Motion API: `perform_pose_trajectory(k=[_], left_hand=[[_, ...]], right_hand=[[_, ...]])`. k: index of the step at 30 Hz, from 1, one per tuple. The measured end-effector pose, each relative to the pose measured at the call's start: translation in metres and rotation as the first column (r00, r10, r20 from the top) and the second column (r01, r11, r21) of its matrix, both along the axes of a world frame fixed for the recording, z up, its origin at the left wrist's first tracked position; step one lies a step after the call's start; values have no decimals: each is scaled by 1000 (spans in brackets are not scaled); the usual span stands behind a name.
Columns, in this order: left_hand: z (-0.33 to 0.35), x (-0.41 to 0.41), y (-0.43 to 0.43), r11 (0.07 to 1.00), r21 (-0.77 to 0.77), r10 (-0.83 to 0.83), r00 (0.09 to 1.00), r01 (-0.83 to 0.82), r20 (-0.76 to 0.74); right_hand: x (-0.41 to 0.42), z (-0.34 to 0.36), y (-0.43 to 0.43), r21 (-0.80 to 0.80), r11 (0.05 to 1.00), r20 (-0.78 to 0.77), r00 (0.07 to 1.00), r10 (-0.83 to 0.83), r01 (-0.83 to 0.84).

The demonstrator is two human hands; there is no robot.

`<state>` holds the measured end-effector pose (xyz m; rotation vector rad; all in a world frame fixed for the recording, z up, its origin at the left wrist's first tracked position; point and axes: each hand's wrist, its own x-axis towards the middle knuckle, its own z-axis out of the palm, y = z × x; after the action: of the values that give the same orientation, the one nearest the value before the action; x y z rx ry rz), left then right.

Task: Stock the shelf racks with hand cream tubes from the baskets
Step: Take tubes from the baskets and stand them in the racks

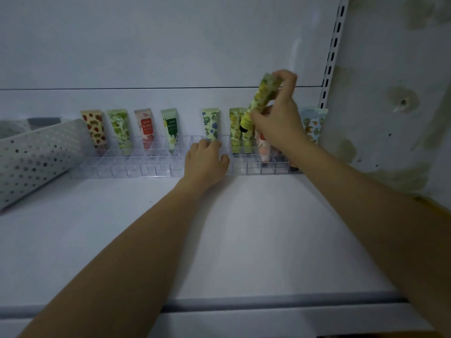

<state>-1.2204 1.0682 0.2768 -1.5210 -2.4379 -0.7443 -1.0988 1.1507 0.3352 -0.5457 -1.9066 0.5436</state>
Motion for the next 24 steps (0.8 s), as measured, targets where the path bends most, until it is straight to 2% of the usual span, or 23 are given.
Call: perform_pose_trajectory(k=[5, 14, 18, 21, 24], left_hand=[[0, -2, -1, 997, -57, 57, 998, -58, -22], [3, -6, -2, 992, -117, 45, 999, -47, -19], [4, -6, -2, 993, -103, 52, 999, -53, -16], [3, -5, -3, 996, -70, 50, 999, -50, -9], [8, -8, -7, 993, -29, 108, 988, -112, -110]], right_hand=[[-23, -2, 3, 119, 993, 222, 975, -31, 4], [-40, -31, 14, 92, 994, 500, 861, -99, 61], [-41, -35, 13, 243, 962, 532, 812, -241, 126], [-38, -34, 11, 341, 927, 477, 822, -312, 154], [-35, -35, 8, 432, 891, 417, 845, -336, 141]])
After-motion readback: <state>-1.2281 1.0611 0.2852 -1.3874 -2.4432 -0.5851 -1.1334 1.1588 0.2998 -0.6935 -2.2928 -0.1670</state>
